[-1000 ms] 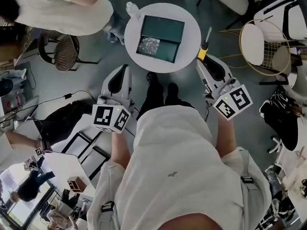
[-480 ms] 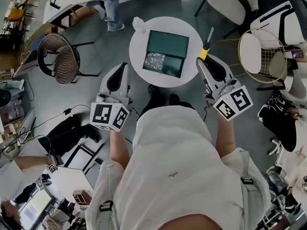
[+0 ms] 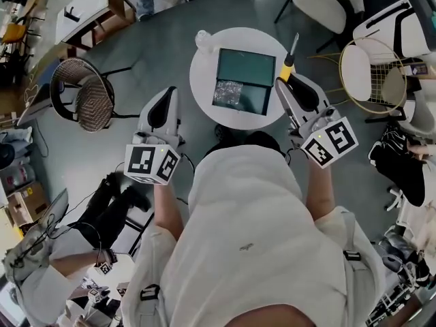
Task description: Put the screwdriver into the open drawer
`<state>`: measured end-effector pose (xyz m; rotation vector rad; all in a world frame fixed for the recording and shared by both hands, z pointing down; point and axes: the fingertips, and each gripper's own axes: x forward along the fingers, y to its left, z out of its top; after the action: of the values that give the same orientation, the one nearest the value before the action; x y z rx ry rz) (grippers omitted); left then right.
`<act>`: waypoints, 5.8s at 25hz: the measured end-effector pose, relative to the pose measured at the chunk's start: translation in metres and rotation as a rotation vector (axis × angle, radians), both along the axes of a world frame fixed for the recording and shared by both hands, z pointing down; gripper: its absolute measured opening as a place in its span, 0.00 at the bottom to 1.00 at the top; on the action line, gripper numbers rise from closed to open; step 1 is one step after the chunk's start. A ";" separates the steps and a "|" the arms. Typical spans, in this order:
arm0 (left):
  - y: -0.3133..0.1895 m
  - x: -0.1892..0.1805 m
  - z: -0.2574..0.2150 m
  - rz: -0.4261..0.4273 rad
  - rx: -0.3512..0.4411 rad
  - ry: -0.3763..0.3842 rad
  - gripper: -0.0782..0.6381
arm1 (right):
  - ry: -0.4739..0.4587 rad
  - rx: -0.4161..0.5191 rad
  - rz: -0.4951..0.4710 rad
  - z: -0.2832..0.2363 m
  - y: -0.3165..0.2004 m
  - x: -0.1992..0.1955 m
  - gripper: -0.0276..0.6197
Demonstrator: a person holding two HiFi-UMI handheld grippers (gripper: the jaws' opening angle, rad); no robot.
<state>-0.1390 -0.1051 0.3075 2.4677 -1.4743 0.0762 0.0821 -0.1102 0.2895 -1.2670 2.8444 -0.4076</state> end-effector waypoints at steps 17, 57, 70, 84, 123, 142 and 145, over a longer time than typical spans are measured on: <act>-0.019 -0.034 0.017 0.003 -0.047 0.023 0.12 | 0.071 -0.081 -0.062 0.034 -0.023 -0.055 0.17; -0.008 -0.043 0.095 -0.005 -0.229 0.010 0.12 | 0.345 -0.400 -0.262 0.297 -0.001 -0.104 0.17; -0.004 -0.038 0.112 -0.016 -0.249 0.019 0.12 | 0.458 -0.483 -0.300 0.369 0.006 -0.097 0.17; 0.000 -0.037 0.119 -0.027 -0.270 0.015 0.12 | 0.616 -0.576 -0.319 0.420 0.012 -0.084 0.17; 0.010 -0.035 0.117 -0.024 -0.282 -0.012 0.12 | 0.724 -0.669 -0.288 0.455 0.008 -0.079 0.17; -0.001 -0.030 0.100 -0.003 -0.211 0.002 0.12 | 0.747 -0.559 -0.261 0.409 -0.013 -0.075 0.17; -0.002 -0.027 0.082 -0.002 -0.184 0.013 0.12 | 0.743 -0.535 -0.245 0.384 -0.015 -0.069 0.17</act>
<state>-0.1662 -0.1072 0.3893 2.3163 -1.3973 0.1868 0.0127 -0.1249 0.6732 -1.3526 3.7128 -0.9254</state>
